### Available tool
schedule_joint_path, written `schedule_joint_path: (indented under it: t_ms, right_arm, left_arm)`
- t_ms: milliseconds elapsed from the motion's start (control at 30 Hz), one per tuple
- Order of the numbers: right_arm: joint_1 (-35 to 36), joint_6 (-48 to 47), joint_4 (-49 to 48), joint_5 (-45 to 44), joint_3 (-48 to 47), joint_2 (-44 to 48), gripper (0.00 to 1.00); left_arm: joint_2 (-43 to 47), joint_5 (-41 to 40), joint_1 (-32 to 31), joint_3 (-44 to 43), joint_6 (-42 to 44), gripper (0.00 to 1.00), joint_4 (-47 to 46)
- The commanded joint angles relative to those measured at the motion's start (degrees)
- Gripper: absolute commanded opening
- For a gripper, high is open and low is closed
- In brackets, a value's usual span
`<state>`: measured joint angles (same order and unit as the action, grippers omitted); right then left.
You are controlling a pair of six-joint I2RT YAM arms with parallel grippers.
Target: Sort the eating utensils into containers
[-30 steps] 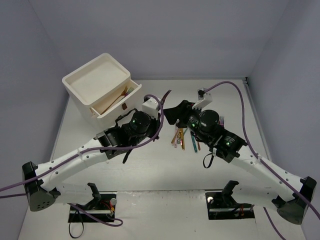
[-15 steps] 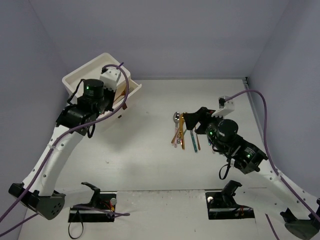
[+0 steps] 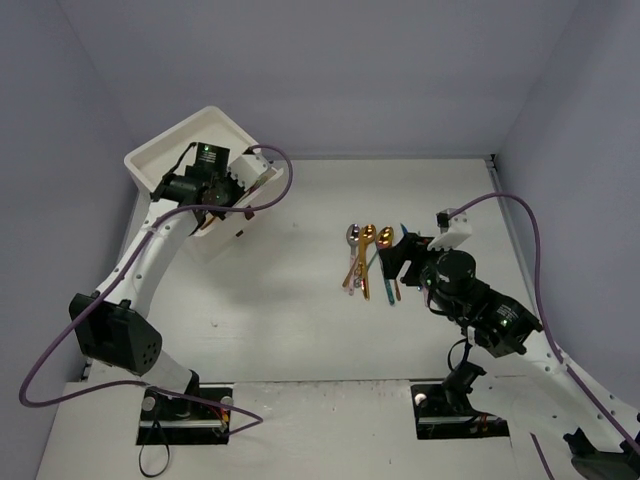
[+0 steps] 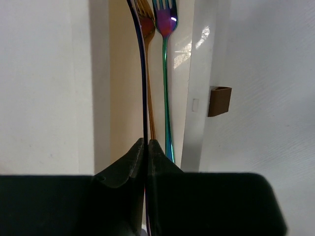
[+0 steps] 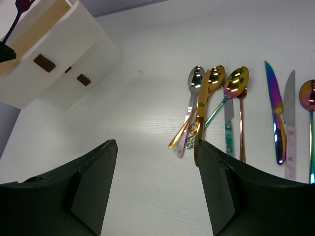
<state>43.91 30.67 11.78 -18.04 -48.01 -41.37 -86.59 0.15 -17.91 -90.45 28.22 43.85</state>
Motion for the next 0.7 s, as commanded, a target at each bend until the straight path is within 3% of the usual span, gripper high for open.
schedule_joint_path:
  t_ms: [0,167,233,400,667]
  right_arm:
    - [-1.17,-1.62,-0.18,-1.39,-0.64,-0.75,0.63]
    - [-2.80,-1.92,0.01,-0.28,-0.08,-0.99,0.63]
    - [-3.45,-2.02,0.08,-0.07,0.18,-0.99,0.64]
    - [-6.23,-2.11,1.41,-1.56,0.46,-1.78,0.64]
    - [-16.14,-3.19,2.20,-3.47,-0.25,-10.24,0.63]
  left_arm:
    - [-0.05,0.38,1.86,-1.95,3.47,0.00,-1.09]
    - [-1.79,1.57,3.02,-2.44,1.98,0.01,-1.92]
    - [-2.32,1.78,3.05,-2.70,1.85,0.13,-1.84]
    - [-2.61,1.44,3.05,-2.96,0.24,0.29,-2.00]
    - [1.87,4.35,2.99,-4.42,-6.13,0.41,-3.19]
